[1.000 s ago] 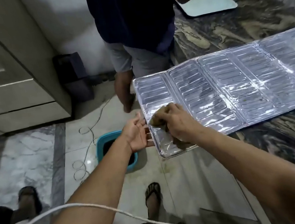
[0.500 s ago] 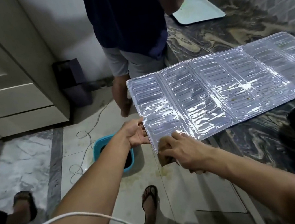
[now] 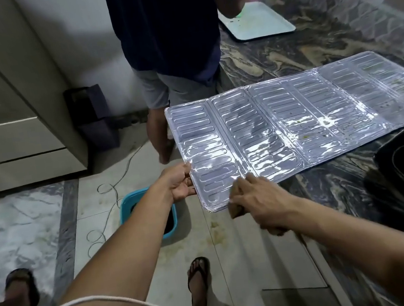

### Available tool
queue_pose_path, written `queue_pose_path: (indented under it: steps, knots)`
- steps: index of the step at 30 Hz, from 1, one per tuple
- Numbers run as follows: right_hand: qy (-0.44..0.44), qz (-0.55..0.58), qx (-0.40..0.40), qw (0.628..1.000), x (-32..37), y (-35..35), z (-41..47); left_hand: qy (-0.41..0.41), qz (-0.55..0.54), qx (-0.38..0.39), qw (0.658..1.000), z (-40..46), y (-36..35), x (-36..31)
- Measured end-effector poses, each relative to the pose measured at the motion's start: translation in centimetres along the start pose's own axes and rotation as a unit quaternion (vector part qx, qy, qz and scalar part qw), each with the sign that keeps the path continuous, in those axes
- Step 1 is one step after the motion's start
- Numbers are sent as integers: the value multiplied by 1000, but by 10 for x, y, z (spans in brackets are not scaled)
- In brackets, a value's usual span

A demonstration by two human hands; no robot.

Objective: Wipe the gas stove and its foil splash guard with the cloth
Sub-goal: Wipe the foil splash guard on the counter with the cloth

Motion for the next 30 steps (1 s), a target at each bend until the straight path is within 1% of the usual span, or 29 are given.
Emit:
queue_pose_path:
  steps: [2,4,5,6,8,10,11,13,16,18,20,21,22,23,24,25,26,27,28,30]
  knots:
    - [-66,-18,-8,998,-29,12,-4,-6,-5,-7,1000,1,2,2]
    - [-126,-41,-54,990,-52,28,-2,-5,-15,-14,1000,3,4,5]
    - [-142,-41,-83,986,-56,32,-1,-5,-13,-21,1000,5,6,6]
    - [-141,-37,-111,983,-54,35,2,-5,-6,-22,1000,7,6,7]
    - [-88,-30,-138,986,-37,25,11,-7,9,-24,1000,13,4,8]
    - [-44,-24,-122,991,-27,6,21,-4,25,-37,999,16,4,8]
    - [-48,-24,-113,992,-34,-2,24,-4,39,-51,998,16,6,7]
    - [-103,-20,-118,988,-66,-3,20,-6,65,-77,995,17,9,4]
    - [-208,-12,-181,961,-126,20,0,-6,76,-92,993,18,13,3]
    - [-291,10,-209,934,-166,33,-12,-5,80,-96,992,19,15,3]
    - [-382,59,-231,893,-200,39,-23,-8,77,-100,992,19,15,1]
    - [-404,83,-244,878,-206,38,-26,-7,78,-103,992,17,15,0]
    - [-386,96,-260,880,-205,36,-20,-6,78,-106,991,17,17,-1]
    - [-328,98,-274,899,-193,36,-9,-8,84,-104,991,19,18,-4]
    - [-251,92,-269,925,-172,35,5,-14,84,-101,991,21,20,-5]
    - [-179,82,-240,951,-150,31,18,-16,87,-104,991,22,24,-7]
    - [-125,75,-210,967,-132,27,28,-17,88,-110,990,23,28,-10]
    - [-103,73,-191,973,-123,25,32,-16,93,-118,988,24,34,-11]
    - [-95,71,-205,971,-120,28,33,-15,94,-118,989,25,38,-14]
    - [-133,100,-256,952,-136,40,28,-11,98,-105,990,25,44,-18]
Point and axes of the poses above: each hand's wrist, its own z-axis towards the middle knuckle, its own y-axis out of the back of the hand, x = y × z, the point moved 8 cm from there along z, towards the middle knuckle, and after that the axes turned 10 degrees about z, right-handed, at the moved point
